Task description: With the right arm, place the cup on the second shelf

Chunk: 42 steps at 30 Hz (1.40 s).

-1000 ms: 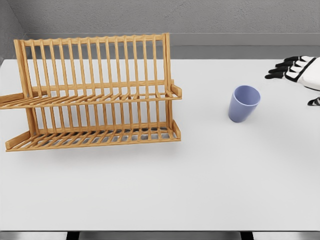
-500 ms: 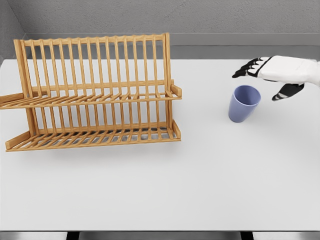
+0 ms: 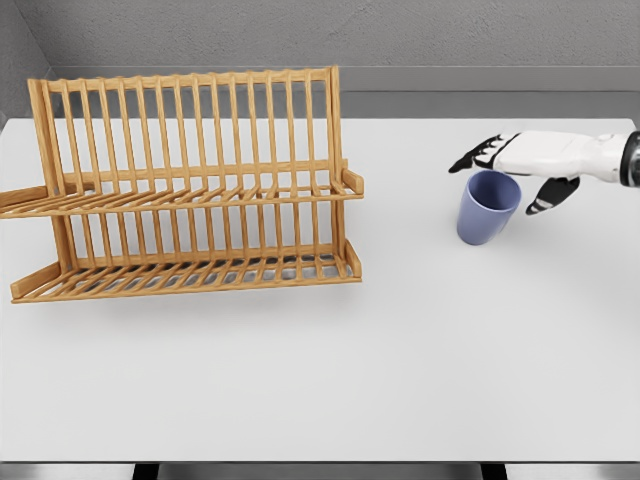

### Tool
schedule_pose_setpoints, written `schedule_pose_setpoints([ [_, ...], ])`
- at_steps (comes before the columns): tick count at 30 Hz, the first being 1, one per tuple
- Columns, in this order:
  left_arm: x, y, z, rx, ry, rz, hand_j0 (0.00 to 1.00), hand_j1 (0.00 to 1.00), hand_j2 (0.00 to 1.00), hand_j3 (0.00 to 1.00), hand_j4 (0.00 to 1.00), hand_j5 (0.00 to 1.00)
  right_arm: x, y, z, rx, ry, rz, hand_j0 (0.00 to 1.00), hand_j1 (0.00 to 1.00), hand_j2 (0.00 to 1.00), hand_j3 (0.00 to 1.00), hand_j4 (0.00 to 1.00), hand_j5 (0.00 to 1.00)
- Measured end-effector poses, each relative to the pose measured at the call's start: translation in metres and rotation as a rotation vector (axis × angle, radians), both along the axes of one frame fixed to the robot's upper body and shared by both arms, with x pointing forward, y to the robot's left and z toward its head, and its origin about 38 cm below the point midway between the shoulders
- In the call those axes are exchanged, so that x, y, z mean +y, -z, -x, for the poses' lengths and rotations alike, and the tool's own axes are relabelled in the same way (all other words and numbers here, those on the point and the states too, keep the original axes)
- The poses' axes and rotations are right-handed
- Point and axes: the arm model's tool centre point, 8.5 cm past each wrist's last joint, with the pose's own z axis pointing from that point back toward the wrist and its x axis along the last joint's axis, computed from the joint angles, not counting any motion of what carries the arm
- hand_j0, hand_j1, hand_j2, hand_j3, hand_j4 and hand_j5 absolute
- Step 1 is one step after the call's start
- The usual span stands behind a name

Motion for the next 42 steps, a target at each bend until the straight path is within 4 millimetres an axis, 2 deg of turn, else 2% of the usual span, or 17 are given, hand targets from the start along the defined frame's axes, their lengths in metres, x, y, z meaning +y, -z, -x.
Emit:
schedule_pose_setpoints([
  [11, 0.0, 0.0, 0.0, 0.0, 0.0, 0.0, 1.0, 1.0, 1.0, 1.0, 1.0, 1.0, 0.004, 0.021, -0.001, 0.051, -0.002, 0.016, 1.0, 1.0, 1.0, 1.0, 1.0, 1.0],
  [17, 0.0, 0.0, 0.0, 0.0, 0.0, 0.0, 1.0, 1.0, 1.0, 1.0, 1.0, 1.0, 0.005, 0.021, -0.002, 0.052, -0.003, 0.017, 1.0, 1.0, 1.0, 1.0, 1.0, 1.0],
  [20, 0.0, 0.0, 0.0, 0.0, 0.0, 0.0, 1.0, 1.0, 1.0, 1.0, 1.0, 1.0, 0.005, 0.021, -0.002, 0.053, -0.003, 0.017, 0.82, 0.82, 0.82, 0.82, 0.82, 0.82],
  [22, 0.0, 0.0, 0.0, 0.0, 0.0, 0.0, 1.0, 1.0, 1.0, 1.0, 1.0, 1.0, 0.005, 0.021, -0.002, 0.053, -0.002, 0.017, 0.78, 0.78, 0.78, 0.78, 0.78, 0.78],
  [23, 0.0, 0.0, 0.0, 0.0, 0.0, 0.0, 1.0, 1.0, 1.0, 1.0, 1.0, 1.0, 0.005, 0.021, -0.002, 0.053, -0.002, 0.015, 0.71, 0.71, 0.71, 0.71, 0.71, 0.71],
  [32, 0.0, 0.0, 0.0, 0.0, 0.0, 0.0, 1.0, 1.0, 1.0, 1.0, 1.0, 1.0, 0.006, 0.018, -0.003, 0.046, -0.005, 0.017, 0.66, 0.66, 0.66, 0.66, 0.66, 0.66],
  [37, 0.0, 0.0, 0.0, 0.0, 0.0, 0.0, 1.0, 1.0, 1.0, 1.0, 1.0, 1.0, 0.008, 0.011, -0.005, 0.031, -0.01, 0.016, 0.64, 0.64, 0.64, 0.64, 0.64, 0.64],
  [39, 0.0, 0.0, 0.0, 0.0, 0.0, 0.0, 1.0, 1.0, 1.0, 1.0, 1.0, 1.0, 0.008, 0.01, -0.005, 0.029, -0.012, 0.015, 0.59, 0.59, 0.59, 0.59, 0.59, 0.59],
  [42, 0.0, 0.0, 0.0, 0.0, 0.0, 0.0, 1.0, 1.0, 1.0, 1.0, 1.0, 1.0, 0.009, 0.004, -0.006, 0.016, -0.013, 0.013, 0.59, 0.59, 0.59, 0.59, 0.59, 0.59],
])
